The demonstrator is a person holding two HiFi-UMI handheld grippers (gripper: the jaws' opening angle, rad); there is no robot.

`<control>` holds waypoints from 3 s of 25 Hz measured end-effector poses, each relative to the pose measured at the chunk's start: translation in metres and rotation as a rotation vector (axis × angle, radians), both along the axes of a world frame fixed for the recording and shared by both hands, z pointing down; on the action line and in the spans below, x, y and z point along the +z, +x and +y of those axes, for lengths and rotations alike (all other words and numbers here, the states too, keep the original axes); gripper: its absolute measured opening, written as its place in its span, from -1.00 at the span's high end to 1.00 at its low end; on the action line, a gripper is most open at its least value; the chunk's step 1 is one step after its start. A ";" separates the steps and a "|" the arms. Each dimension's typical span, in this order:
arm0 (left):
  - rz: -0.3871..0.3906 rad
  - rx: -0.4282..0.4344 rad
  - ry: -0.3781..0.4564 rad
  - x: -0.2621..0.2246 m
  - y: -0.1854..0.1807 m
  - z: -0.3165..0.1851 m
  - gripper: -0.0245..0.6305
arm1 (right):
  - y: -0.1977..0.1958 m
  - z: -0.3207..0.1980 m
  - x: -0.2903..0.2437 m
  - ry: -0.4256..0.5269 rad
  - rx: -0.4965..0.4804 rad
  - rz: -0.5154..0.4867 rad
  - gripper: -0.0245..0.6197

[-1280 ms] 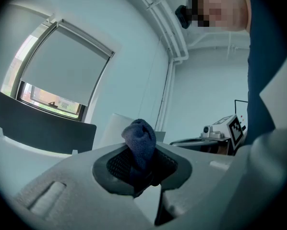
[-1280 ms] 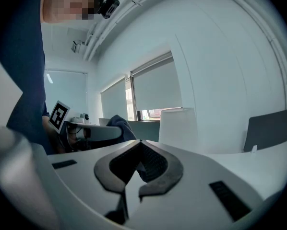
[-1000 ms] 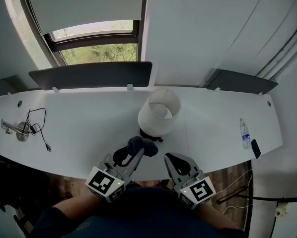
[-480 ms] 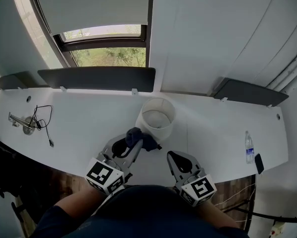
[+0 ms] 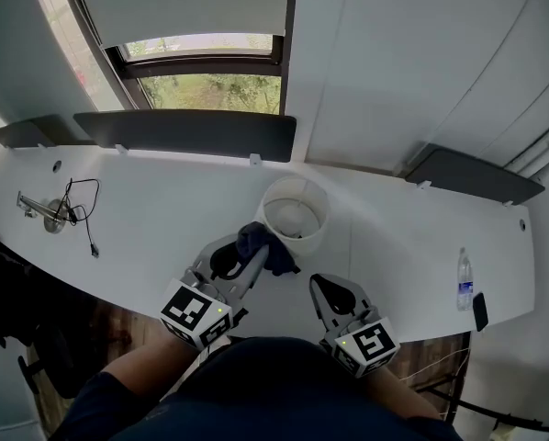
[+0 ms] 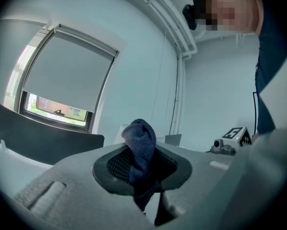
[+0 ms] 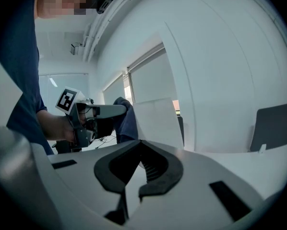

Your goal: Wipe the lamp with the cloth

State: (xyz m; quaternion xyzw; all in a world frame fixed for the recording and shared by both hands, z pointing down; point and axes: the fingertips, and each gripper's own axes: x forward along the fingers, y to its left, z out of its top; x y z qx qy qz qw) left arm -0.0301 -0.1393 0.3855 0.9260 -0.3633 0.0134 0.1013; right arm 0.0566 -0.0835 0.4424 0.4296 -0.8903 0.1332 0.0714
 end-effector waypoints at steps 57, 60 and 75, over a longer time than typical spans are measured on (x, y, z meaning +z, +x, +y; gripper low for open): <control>-0.174 0.002 -0.045 0.054 -0.028 -0.052 0.66 | 0.016 -0.023 0.007 0.002 0.064 0.041 0.89; -0.184 -0.002 -0.066 0.067 -0.030 -0.055 0.66 | 0.019 -0.035 0.004 0.016 0.080 0.046 0.89; -0.217 -0.003 -0.058 0.061 -0.029 -0.060 0.66 | 0.028 -0.061 -0.010 0.072 0.088 0.030 0.89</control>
